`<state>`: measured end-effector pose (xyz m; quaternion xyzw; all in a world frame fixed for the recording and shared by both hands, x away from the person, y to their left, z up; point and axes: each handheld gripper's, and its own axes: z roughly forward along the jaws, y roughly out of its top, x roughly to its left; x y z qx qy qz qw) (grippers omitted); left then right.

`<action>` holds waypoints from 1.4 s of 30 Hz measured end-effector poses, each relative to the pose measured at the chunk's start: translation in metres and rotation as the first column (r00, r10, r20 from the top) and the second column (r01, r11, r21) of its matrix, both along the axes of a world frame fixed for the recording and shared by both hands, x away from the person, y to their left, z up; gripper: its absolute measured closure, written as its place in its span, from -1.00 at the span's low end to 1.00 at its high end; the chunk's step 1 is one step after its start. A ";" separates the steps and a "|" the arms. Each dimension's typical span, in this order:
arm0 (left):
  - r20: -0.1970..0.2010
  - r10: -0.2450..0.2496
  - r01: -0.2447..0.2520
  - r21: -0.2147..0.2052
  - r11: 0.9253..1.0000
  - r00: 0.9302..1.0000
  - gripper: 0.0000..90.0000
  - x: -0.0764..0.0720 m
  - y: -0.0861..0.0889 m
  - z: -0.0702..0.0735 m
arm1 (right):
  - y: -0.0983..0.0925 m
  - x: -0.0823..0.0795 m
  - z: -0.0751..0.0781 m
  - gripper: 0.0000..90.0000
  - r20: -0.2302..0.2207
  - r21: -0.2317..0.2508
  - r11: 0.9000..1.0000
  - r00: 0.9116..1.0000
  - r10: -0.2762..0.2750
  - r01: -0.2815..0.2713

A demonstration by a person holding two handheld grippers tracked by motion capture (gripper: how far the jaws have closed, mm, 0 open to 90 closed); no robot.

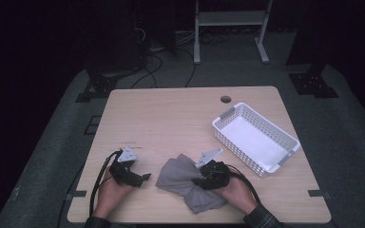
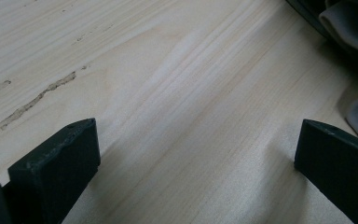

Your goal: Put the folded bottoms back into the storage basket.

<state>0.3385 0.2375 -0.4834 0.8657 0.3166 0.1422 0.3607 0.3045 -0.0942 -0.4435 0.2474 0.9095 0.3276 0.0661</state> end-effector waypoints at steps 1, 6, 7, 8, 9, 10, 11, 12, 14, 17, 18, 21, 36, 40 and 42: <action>0.000 0.000 0.000 0.000 1.000 1.000 -1.00 0.000 0.000 0.000 | -0.001 0.000 0.001 0.37 -0.001 0.001 1.000 1.000 0.000 0.000; -0.002 -0.001 0.001 0.001 1.000 1.000 -1.00 0.000 0.000 0.000 | -0.004 0.000 0.007 0.37 -0.010 0.015 1.000 1.000 -0.002 0.002; -0.002 -0.001 0.001 0.001 1.000 1.000 -1.00 0.000 0.000 0.000 | -0.004 0.000 0.008 0.37 -0.010 0.018 1.000 1.000 -0.002 0.002; 0.000 0.000 0.000 0.000 1.000 1.000 -1.00 0.000 0.000 0.000 | -0.005 0.000 0.010 0.37 -0.010 0.022 1.000 1.000 -0.003 0.004; 0.000 0.000 0.000 0.000 1.000 1.000 -1.00 0.000 0.000 0.000 | -0.005 0.001 0.011 0.37 -0.011 0.023 1.000 1.000 -0.003 0.003; 0.000 0.000 0.000 0.000 1.000 1.000 -1.00 0.000 0.000 0.000 | -0.006 0.001 0.013 0.37 -0.010 0.026 1.000 1.000 -0.002 0.002; 0.000 0.000 0.000 0.000 1.000 1.000 -1.00 0.000 0.000 0.000 | -0.006 0.000 0.014 0.37 -0.010 0.030 1.000 1.000 -0.006 0.006; 0.000 0.000 0.000 -0.001 1.000 1.000 -1.00 0.000 0.000 0.000 | -0.007 0.000 0.016 0.37 -0.012 0.032 0.999 1.000 -0.008 0.008; 0.001 -0.001 0.001 0.001 1.000 1.000 -1.00 0.000 0.000 0.000 | -0.008 0.000 0.019 0.37 -0.006 0.036 0.999 1.000 -0.005 0.005; -0.003 0.000 0.000 0.001 1.000 1.000 -1.00 0.000 0.000 0.000 | -0.009 -0.001 0.023 0.37 -0.007 0.042 0.999 1.000 -0.008 0.008; -0.002 0.001 -0.001 -0.001 1.000 1.000 -1.00 0.000 0.000 0.000 | -0.009 -0.001 0.024 0.37 -0.002 0.044 0.999 1.000 -0.005 0.005; -0.002 0.001 -0.001 -0.001 1.000 1.000 -1.00 0.000 0.000 0.000 | -0.010 -0.001 0.027 0.37 -0.003 0.048 0.999 1.000 -0.006 0.006; -0.002 -0.001 0.001 0.002 1.000 1.000 -1.00 0.000 0.000 0.000 | -0.022 0.002 0.051 0.37 0.022 0.072 0.997 1.000 -0.022 0.020; -0.002 -0.001 0.001 0.002 1.000 1.000 -1.00 0.000 0.000 0.000 | -0.028 0.003 0.061 0.37 0.036 0.079 0.996 0.999 -0.032 0.029; -0.002 -0.001 0.001 0.001 1.000 1.000 -1.00 0.000 0.000 0.000 | -0.031 0.004 0.065 0.37 0.044 0.085 0.996 0.998 -0.035 0.032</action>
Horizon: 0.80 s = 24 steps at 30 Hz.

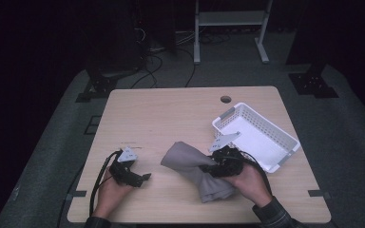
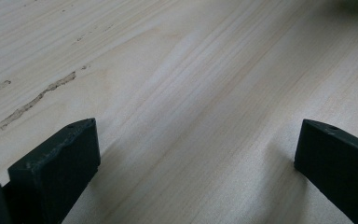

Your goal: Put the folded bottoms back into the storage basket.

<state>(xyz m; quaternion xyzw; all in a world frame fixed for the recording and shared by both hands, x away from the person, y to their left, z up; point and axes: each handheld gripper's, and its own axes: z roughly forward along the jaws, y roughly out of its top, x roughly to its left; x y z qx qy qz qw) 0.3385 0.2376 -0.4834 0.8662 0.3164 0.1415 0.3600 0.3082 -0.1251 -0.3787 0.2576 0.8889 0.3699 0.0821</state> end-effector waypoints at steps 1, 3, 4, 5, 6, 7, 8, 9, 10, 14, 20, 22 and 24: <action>-0.001 -0.001 0.001 0.002 1.000 1.000 -1.00 0.000 0.000 0.000 | -0.002 0.000 0.002 0.37 0.001 0.002 1.000 1.000 -0.006 0.006; -0.001 0.002 -0.002 -0.003 1.000 1.000 -1.00 0.000 0.000 0.000 | -0.005 0.001 0.006 0.37 0.009 0.011 1.000 1.000 -0.010 0.010; -0.002 0.001 -0.001 -0.001 1.000 1.000 -1.00 0.000 0.000 0.000 | -0.006 0.001 0.008 0.37 0.011 0.012 1.000 1.000 -0.014 0.013; 0.000 0.001 -0.001 -0.003 1.000 1.000 -1.00 0.000 0.000 0.000 | -0.008 0.001 0.010 0.37 0.015 0.015 1.000 1.000 -0.018 0.018; 0.000 0.002 -0.002 -0.003 1.000 1.000 -1.00 0.000 0.000 0.000 | -0.009 0.002 0.012 0.37 0.021 0.019 1.000 1.000 -0.019 0.018; 0.000 0.002 -0.002 -0.003 1.000 1.000 -1.00 0.000 0.000 0.000 | -0.011 0.002 0.015 0.37 0.023 0.023 0.999 0.999 -0.025 0.025; -0.002 0.001 -0.001 -0.001 1.000 1.000 -1.00 0.000 0.000 0.000 | -0.012 0.003 0.016 0.37 0.029 0.025 0.999 0.999 -0.026 0.025; -0.002 0.001 -0.001 -0.001 1.000 1.000 -1.00 0.000 0.000 0.000 | -0.013 0.003 0.019 0.37 0.030 0.027 0.999 0.999 -0.030 0.029; 0.000 0.002 -0.002 -0.003 1.000 1.000 -1.00 0.000 0.000 0.000 | -0.015 0.003 0.022 0.37 0.034 0.028 0.999 0.999 -0.035 0.034; 0.002 0.001 -0.001 -0.001 1.000 1.000 -1.00 0.000 0.000 0.000 | -0.019 0.005 0.030 0.37 0.052 0.034 0.999 0.998 -0.043 0.041; 0.001 0.000 0.000 0.000 1.000 1.000 -1.00 0.000 0.000 0.000 | -0.029 0.010 0.040 0.36 0.074 0.034 0.997 0.995 -0.069 0.067; 0.002 0.001 -0.001 -0.001 1.000 1.000 -1.00 0.000 0.000 0.000 | -0.032 0.012 0.043 0.37 0.080 0.029 0.997 0.994 -0.077 0.075; 0.001 0.000 0.000 0.000 1.000 1.000 -1.00 0.000 0.000 0.000 | -0.036 0.014 0.046 0.36 0.087 0.024 0.996 0.992 -0.090 0.088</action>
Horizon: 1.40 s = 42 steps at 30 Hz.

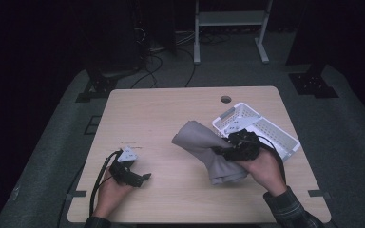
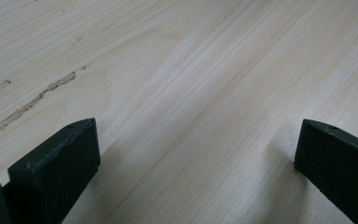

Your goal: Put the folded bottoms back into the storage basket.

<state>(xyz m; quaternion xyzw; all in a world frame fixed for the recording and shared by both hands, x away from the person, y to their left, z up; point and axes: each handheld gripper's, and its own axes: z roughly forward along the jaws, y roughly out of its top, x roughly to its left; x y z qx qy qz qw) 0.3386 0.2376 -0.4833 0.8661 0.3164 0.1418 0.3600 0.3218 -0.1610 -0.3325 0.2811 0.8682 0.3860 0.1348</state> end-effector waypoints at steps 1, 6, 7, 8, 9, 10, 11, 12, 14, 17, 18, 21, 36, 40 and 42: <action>0.001 0.000 0.000 0.000 1.000 1.000 -1.00 0.000 0.000 0.000 | -0.002 0.001 0.002 0.37 0.004 -0.001 1.000 1.000 -0.004 0.004; 0.000 0.000 0.000 0.000 1.000 1.000 -1.00 0.000 0.000 0.000 | -0.013 0.008 0.008 0.36 0.013 0.001 0.999 0.999 -0.038 0.038; 0.000 0.000 0.000 0.000 1.000 1.000 -1.00 0.000 0.000 0.000 | -0.015 0.010 0.009 0.37 0.018 0.001 0.999 0.999 -0.041 0.041; 0.000 0.000 0.000 0.000 1.000 1.000 -1.00 0.000 0.000 0.000 | -0.017 0.011 0.010 0.37 0.015 0.003 0.999 0.999 -0.048 0.048; -0.001 0.000 0.000 0.000 1.000 1.000 -1.00 0.000 0.000 0.000 | -0.019 0.013 0.010 0.36 0.019 0.003 0.999 0.998 -0.054 0.053; 0.001 0.001 -0.001 -0.002 1.000 1.000 -1.00 0.000 0.000 0.000 | -0.021 0.014 0.011 0.36 0.019 0.004 0.998 0.998 -0.061 0.061; 0.000 0.000 0.000 0.000 1.000 1.000 -1.00 0.000 0.000 0.000 | -0.023 0.015 0.012 0.36 0.015 0.005 0.998 0.997 -0.069 0.069; 0.000 0.000 0.000 0.000 1.000 1.000 -1.00 0.000 0.000 0.000 | -0.025 0.017 0.012 0.37 0.018 0.007 0.997 0.997 -0.073 0.073; 0.001 0.000 0.000 -0.001 1.000 1.000 -1.00 0.000 0.000 0.000 | -0.029 0.019 0.013 0.36 0.021 0.005 0.997 0.996 -0.081 0.081; -0.002 -0.001 0.001 0.001 1.000 1.000 -1.00 0.000 0.000 0.000 | -0.035 0.023 0.014 0.36 0.024 0.006 0.995 0.995 -0.099 0.099; 0.000 0.000 0.000 -0.001 1.000 1.000 -1.00 0.000 0.000 0.000 | -0.036 0.023 0.015 0.36 0.022 0.007 0.994 0.994 -0.106 0.105; 0.000 0.000 0.000 0.000 1.000 1.000 -1.00 0.000 0.000 0.000 | -0.042 0.027 0.015 0.36 0.025 0.005 0.993 0.993 -0.119 0.119; -0.003 0.000 0.000 0.002 1.000 1.000 -1.00 0.000 0.000 0.000 | -0.074 0.049 0.006 0.36 0.015 -0.022 0.978 0.979 -0.205 0.206; 0.000 0.003 -0.003 -0.004 1.000 1.000 -1.00 0.000 -0.001 0.000 | -0.081 0.056 0.001 0.36 0.010 -0.031 0.973 0.974 -0.228 0.228; -0.001 0.003 -0.003 -0.004 1.000 1.000 -1.00 0.000 -0.001 0.000 | -0.085 0.059 -0.002 0.36 0.010 -0.039 0.972 0.972 -0.233 0.233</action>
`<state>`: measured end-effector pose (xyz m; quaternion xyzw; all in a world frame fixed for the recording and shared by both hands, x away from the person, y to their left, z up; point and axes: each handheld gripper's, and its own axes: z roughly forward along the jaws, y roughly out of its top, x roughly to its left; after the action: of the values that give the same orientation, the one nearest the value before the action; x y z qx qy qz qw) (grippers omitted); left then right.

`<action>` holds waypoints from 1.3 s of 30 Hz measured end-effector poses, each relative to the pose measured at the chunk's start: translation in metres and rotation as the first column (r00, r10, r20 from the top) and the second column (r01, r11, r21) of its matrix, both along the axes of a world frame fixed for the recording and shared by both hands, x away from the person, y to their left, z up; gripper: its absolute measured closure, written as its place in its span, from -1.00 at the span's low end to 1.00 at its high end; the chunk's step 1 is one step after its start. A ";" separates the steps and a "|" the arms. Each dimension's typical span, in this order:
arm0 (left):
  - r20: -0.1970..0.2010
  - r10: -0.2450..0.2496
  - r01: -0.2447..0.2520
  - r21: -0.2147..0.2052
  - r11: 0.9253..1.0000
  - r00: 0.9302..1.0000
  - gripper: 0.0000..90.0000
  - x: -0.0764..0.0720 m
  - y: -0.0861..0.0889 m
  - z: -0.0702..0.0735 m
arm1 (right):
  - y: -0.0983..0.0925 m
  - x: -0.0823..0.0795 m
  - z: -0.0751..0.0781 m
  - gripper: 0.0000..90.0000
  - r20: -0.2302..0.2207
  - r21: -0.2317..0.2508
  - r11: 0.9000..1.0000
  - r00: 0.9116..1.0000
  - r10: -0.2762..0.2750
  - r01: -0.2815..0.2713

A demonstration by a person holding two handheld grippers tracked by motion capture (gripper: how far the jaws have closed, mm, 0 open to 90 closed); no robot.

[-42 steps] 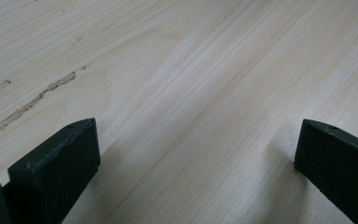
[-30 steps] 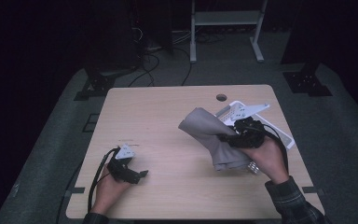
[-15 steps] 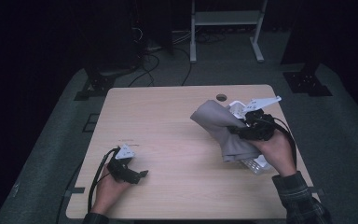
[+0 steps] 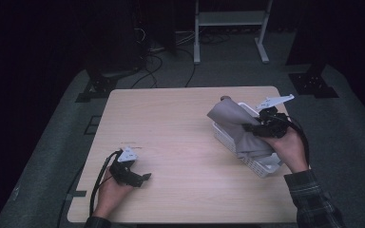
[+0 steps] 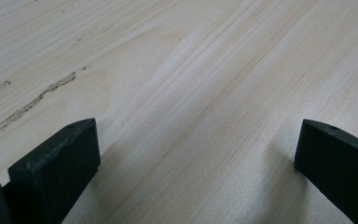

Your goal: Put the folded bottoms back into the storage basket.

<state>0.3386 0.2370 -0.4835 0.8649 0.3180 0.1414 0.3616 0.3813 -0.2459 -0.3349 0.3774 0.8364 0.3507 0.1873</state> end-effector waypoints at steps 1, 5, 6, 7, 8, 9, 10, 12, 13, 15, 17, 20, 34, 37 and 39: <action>0.000 0.000 0.000 0.000 1.000 1.000 -1.00 0.000 0.000 0.000 | -0.002 0.002 -0.002 0.36 -0.002 -0.003 1.000 1.000 -0.003 0.003; 0.001 0.000 0.000 0.001 1.000 1.000 -1.00 0.000 0.000 0.000 | -0.009 0.009 -0.007 0.36 -0.004 -0.019 1.000 1.000 -0.018 0.017; 0.002 -0.001 0.001 0.002 1.000 1.000 -1.00 0.000 0.000 0.000 | -0.011 0.010 -0.008 0.36 -0.007 -0.022 1.000 1.000 -0.021 0.021; 0.003 -0.001 0.001 0.002 1.000 1.000 -1.00 0.000 0.000 0.000 | -0.013 0.012 -0.010 0.36 -0.009 -0.023 1.000 1.000 -0.021 0.021; 0.003 -0.001 0.001 0.002 1.000 1.000 -1.00 0.000 0.000 0.000 | -0.015 0.013 -0.011 0.36 -0.015 -0.022 0.999 1.000 -0.026 0.025; 0.003 -0.001 0.001 0.002 1.000 1.000 -1.00 0.000 0.000 0.000 | -0.016 0.015 -0.013 0.36 -0.014 -0.023 0.999 1.000 -0.024 0.024; 0.003 -0.001 0.001 0.002 1.000 1.000 -1.00 0.000 0.000 0.000 | -0.017 0.016 -0.014 0.36 -0.015 -0.027 0.999 1.000 -0.024 0.024; 0.003 0.000 0.000 0.001 1.000 1.000 -1.00 0.000 0.000 0.000 | -0.020 0.018 -0.016 0.36 -0.024 -0.027 0.999 0.999 -0.026 0.025; 0.002 -0.003 0.003 0.004 1.000 1.000 -1.00 0.000 0.000 0.000 | -0.021 0.019 -0.018 0.36 -0.022 -0.027 0.999 0.999 -0.023 0.023; 0.001 -0.002 0.002 0.004 1.000 1.000 -1.00 0.000 0.000 0.000 | -0.024 0.020 -0.020 0.36 -0.026 -0.026 0.999 0.999 -0.022 0.022; 0.001 -0.002 0.002 0.003 1.000 1.000 -1.00 0.000 0.000 0.000 | -0.027 0.022 -0.022 0.36 -0.026 -0.025 0.999 0.999 -0.021 0.021; 0.000 -0.002 0.002 0.003 1.000 1.000 -1.00 0.000 0.000 0.000 | -0.029 0.023 -0.025 0.35 -0.033 -0.023 0.999 0.999 -0.023 0.022; 0.001 -0.002 0.002 0.003 1.000 1.000 -1.00 0.000 0.000 0.000 | -0.036 0.031 -0.054 0.35 -0.074 -0.047 0.999 0.997 -0.018 0.014; 0.001 -0.002 0.002 0.003 1.000 1.000 -1.00 0.000 0.000 0.000 | -0.035 0.032 -0.058 0.34 -0.085 -0.059 0.998 0.996 -0.016 0.011; 0.001 -0.002 0.002 0.003 1.000 1.000 -1.00 0.000 0.000 0.000 | -0.033 0.034 -0.062 0.34 -0.091 -0.065 0.998 0.996 -0.015 0.010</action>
<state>0.3388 0.2372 -0.4835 0.8659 0.3167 0.1419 0.3604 0.4153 -0.2789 -0.3969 0.3921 0.8525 0.3048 0.1629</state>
